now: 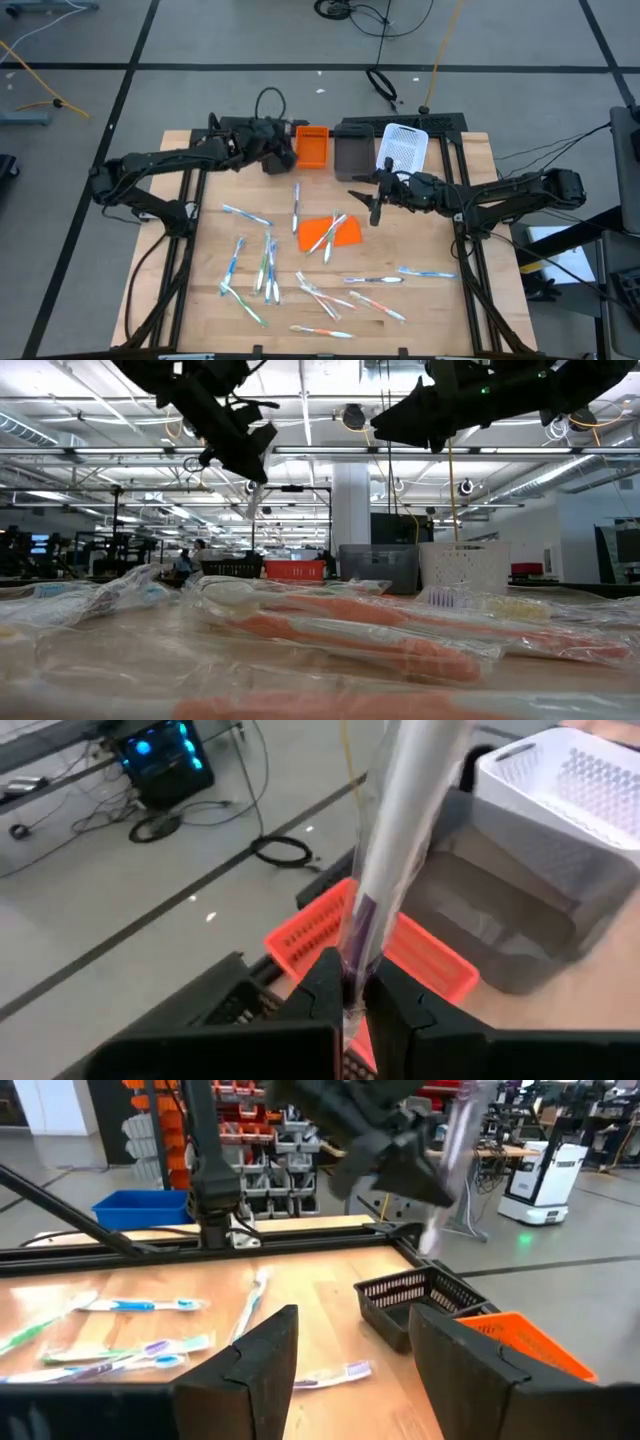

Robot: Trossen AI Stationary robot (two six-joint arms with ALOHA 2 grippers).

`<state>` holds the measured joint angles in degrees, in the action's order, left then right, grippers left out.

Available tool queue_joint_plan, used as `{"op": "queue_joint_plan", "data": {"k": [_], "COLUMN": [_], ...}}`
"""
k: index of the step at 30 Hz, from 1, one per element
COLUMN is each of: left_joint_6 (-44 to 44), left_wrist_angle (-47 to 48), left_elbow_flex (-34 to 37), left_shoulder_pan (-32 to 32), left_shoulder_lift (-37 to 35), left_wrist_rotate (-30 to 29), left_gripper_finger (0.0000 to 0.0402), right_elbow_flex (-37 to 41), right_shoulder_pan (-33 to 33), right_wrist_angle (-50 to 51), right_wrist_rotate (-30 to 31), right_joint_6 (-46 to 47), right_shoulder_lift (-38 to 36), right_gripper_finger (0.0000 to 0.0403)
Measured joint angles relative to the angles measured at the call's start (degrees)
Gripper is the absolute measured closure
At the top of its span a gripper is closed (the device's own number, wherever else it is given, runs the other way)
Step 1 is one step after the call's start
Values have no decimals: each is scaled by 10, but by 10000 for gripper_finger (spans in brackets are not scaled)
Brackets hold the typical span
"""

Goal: Pick & Place Toothbrushes
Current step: Put the violet toothbrush into the black bin

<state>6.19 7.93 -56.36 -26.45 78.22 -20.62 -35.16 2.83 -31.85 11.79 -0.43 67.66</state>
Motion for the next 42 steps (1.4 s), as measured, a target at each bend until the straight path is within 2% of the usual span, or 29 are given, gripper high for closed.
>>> {"op": "queue_joint_plan", "data": {"k": [7, 14, 20, 29, 36, 42], "left_joint_6": [30, 63, 81, 114, 180, 200], "left_wrist_angle": [17, 33, 43, 76, 117, 134], "left_elbow_flex": [-1, -1, -1, -1, -1, -1], "left_shoulder_pan": [-69, -103, -110, -116, -116, -114], "left_shoulder_lift": [10, 50, 93, 117, 117, 117], "left_wrist_rotate": [41, 88, 88, 91, 92, 92], "left_gripper_finger": [377, 392, 365, 394, 361, 365], "right_elbow_flex": [0, 0, 0, 0, 0, 0], "right_shoulder_pan": [-19, -26, -26, -26, -26, -26], "right_wrist_angle": [2, 2, 5, 10, 9, 10], "right_wrist_rotate": [0, 1, 1, 1, 1, 1], "right_joint_6": [0, 0, -1, -2, -2, -2], "right_shoulder_lift": [0, 0, 0, 0, 0, 0], "right_gripper_finger": [224, 223, 226, 230, 231, 232]}}
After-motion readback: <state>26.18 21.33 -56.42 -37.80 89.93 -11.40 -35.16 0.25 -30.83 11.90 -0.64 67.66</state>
